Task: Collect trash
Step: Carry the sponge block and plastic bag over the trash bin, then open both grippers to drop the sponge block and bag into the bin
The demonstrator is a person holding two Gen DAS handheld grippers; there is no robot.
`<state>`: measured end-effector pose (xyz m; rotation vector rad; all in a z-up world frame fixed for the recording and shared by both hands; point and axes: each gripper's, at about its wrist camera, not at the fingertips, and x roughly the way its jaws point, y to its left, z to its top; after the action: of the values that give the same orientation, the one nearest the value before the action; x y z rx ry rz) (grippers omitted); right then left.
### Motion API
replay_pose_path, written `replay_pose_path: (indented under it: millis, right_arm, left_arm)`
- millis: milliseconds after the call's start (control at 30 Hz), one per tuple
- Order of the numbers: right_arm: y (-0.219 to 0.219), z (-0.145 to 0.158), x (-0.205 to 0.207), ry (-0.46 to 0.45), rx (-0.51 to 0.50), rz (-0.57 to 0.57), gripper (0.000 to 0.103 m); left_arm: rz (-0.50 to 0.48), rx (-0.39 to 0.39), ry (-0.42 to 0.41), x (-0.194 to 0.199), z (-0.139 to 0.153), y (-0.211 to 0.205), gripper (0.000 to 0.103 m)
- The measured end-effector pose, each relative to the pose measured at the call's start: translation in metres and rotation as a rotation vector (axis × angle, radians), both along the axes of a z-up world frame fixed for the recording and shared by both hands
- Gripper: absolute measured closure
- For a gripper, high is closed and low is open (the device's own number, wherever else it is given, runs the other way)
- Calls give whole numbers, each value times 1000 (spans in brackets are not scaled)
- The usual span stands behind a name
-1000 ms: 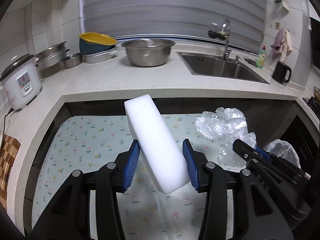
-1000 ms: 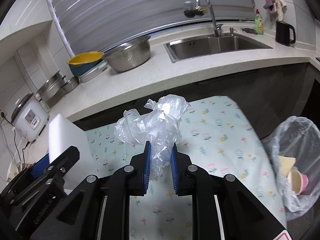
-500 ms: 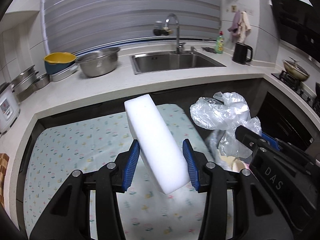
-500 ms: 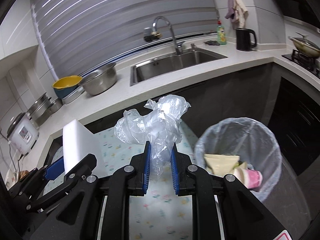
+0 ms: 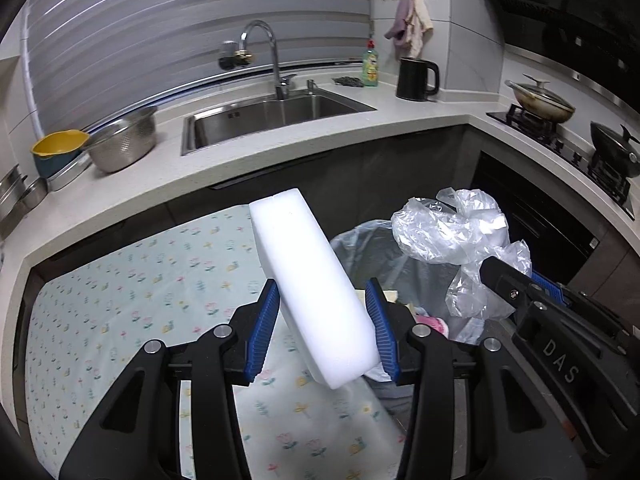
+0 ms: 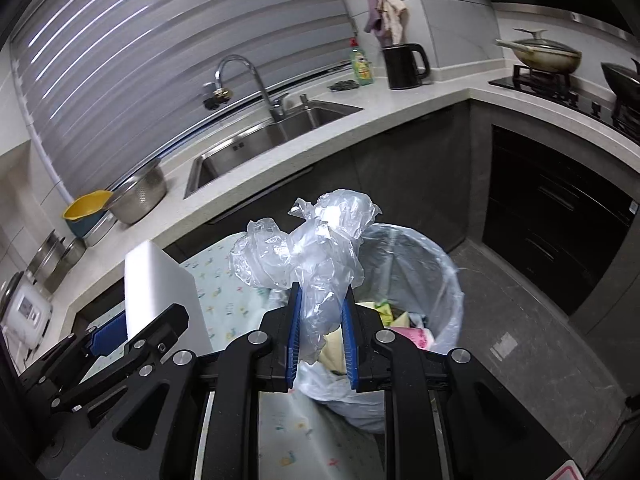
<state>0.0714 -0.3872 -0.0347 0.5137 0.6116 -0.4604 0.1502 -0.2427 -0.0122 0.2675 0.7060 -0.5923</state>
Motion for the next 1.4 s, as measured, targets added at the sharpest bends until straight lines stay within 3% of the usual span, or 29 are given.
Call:
replay_pose_path:
  millis: [300,900,1067,1400]
  right_arm:
    - [-31,-24,-11,13,41,-56,86]
    - [-45,-46,-4,37,64,-79,85]
    - [-47,-48,-2,41,63,-78,85]
    - [-42,-49,12,51,60,-46,84]
  left_arm:
    - [-89,5,16,-3,-19,-39,60]
    - [-166,-26,53,16,-38,-57,55]
    - [-149,-47,41,20,-37,-53,38]
    - [-81,-65,54,34,-35,-33,34]
